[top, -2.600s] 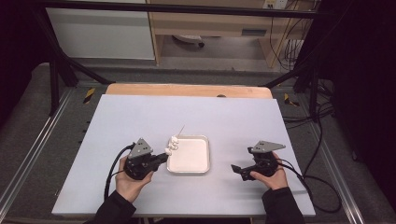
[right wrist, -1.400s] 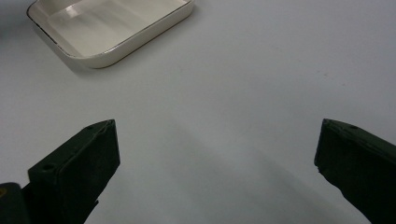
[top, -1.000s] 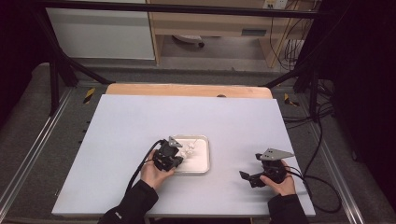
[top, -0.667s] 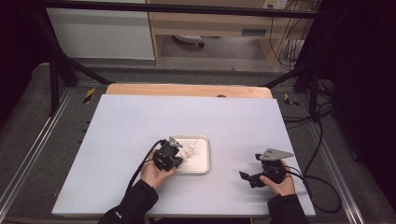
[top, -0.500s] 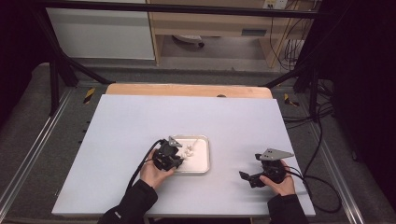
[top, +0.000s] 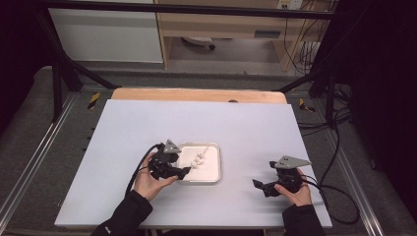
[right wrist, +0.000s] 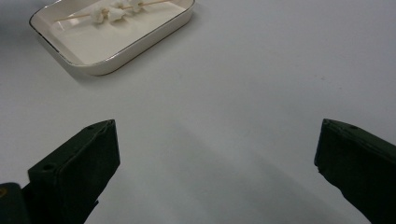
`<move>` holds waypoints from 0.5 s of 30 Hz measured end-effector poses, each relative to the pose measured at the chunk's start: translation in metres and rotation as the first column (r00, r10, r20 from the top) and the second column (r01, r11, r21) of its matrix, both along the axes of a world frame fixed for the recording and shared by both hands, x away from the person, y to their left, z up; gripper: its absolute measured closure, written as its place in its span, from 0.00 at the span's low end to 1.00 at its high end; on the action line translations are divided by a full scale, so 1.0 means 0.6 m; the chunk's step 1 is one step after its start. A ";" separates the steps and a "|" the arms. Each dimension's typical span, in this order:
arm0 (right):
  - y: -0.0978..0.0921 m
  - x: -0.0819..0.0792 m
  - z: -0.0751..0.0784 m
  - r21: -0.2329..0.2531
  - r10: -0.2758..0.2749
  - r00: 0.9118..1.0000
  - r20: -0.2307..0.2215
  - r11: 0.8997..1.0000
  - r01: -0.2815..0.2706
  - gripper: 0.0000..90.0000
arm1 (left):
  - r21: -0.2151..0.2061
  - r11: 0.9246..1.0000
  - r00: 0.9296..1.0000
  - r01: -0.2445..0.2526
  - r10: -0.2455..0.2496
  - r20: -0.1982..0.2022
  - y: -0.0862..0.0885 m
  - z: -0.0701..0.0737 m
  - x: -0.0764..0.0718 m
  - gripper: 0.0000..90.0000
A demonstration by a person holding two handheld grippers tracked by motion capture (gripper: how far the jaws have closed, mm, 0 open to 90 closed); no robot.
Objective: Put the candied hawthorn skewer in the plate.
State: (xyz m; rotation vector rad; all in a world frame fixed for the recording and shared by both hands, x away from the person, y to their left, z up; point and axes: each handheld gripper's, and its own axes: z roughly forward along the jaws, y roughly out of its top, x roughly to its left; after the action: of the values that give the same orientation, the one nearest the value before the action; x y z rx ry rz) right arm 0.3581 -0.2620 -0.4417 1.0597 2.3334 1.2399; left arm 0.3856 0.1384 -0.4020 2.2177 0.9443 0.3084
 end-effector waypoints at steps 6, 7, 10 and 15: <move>-0.001 0.000 0.002 0.004 -0.001 1.000 0.002 1.000 0.001 0.01 | -0.045 0.999 1.000 -0.008 0.009 0.023 0.042 0.005 -0.015 0.21; -0.001 0.000 0.002 0.005 -0.003 1.000 0.002 1.000 0.003 0.01 | -0.047 0.999 0.999 -0.007 0.008 0.032 0.049 0.004 -0.018 0.20; -0.002 -0.001 0.003 0.007 -0.004 1.000 0.003 1.000 0.004 0.01 | -0.061 0.998 0.999 -0.022 0.025 0.042 0.069 -0.001 -0.027 0.13; -0.003 -0.001 0.003 0.008 -0.007 1.000 0.003 1.000 0.007 0.01 | -0.071 0.996 0.996 -0.045 0.050 0.075 0.107 -0.017 -0.044 0.10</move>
State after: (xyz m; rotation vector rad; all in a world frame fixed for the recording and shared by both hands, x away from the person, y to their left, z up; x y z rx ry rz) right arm 0.3576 -0.2635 -0.4397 1.0669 2.3222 1.2480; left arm 0.3591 0.2025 -0.4120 2.1074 0.9532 0.3746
